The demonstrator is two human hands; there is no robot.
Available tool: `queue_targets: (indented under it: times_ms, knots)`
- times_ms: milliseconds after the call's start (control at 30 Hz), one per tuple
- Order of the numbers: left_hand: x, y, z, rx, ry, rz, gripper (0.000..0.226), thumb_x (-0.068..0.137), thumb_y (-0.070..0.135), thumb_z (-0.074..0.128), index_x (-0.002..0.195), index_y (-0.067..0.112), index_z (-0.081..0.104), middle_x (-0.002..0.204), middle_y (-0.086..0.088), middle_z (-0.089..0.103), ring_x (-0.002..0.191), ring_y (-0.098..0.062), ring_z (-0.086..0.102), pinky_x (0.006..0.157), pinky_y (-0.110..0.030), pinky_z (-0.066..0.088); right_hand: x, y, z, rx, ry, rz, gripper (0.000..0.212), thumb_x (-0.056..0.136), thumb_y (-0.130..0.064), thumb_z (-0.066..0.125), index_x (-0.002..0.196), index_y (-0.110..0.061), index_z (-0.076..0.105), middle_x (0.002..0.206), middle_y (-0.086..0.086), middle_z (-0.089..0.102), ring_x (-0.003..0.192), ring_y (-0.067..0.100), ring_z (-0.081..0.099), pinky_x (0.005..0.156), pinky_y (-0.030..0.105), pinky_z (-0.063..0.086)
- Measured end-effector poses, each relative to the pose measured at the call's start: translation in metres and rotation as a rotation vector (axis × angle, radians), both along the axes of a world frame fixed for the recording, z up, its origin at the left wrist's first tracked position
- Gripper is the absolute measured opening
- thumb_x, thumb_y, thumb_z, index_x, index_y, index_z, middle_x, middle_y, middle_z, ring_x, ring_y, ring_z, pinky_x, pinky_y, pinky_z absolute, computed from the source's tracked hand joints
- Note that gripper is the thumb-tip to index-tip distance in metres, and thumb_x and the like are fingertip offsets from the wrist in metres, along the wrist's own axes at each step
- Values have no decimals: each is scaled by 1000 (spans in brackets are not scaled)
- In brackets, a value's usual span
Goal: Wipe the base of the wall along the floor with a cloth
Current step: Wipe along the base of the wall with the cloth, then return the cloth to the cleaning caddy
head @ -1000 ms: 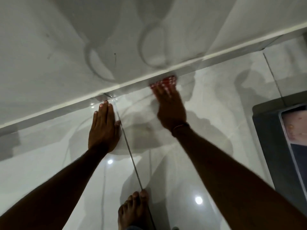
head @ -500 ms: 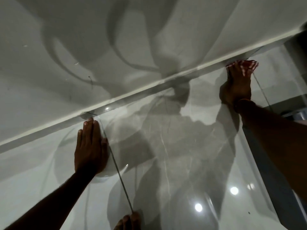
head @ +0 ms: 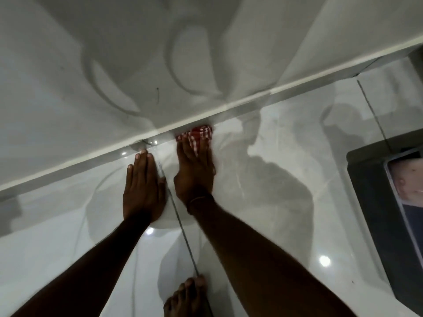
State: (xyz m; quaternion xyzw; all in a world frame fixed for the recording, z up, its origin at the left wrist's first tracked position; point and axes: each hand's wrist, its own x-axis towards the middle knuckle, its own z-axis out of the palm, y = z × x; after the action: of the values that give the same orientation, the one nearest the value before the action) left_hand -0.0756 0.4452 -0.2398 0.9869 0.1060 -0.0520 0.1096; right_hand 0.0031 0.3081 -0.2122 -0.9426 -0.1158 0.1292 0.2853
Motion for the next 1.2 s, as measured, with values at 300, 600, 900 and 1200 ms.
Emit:
queue_targets:
  times_ms: [300, 600, 900, 1200]
  knots:
    - [-2, -1, 10, -4, 50, -57, 68, 107, 32, 37, 162, -6, 25, 170, -29, 23, 160, -42, 20, 129, -55, 20, 5, -35, -3, 9, -151, 392, 67, 85, 2, 35, 142, -13, 65, 150, 5, 63, 151, 44, 44, 120, 53, 45]
    - [-3, -61, 135, -26, 121, -370, 69, 108, 36, 26, 165, -2, 19, 175, -21, 12, 163, -35, 12, 131, -50, 17, -64, -154, 110, 181, -83, -118, 78, 89, 30, 40, 153, -13, 54, 172, -3, 20, 165, 17, 2, 134, 46, 22]
    - [23, -253, 242, -190, 40, -712, 67, 109, 35, 34, 165, 1, 22, 175, -17, 17, 163, -31, 16, 132, -46, 19, -152, -346, 223, -27, -104, -638, 80, 85, 28, 44, 149, -18, 60, 164, 3, 47, 162, 20, 26, 133, 35, 25]
    - [6, -422, 183, -192, 13, -1178, 67, 111, 44, 21, 163, 3, 32, 170, -18, 34, 159, -34, 29, 127, -50, 30, -180, -502, 186, -133, -123, -1027, 83, 83, 24, 43, 156, -15, 49, 170, 9, 36, 162, 31, 26, 132, 53, 25]
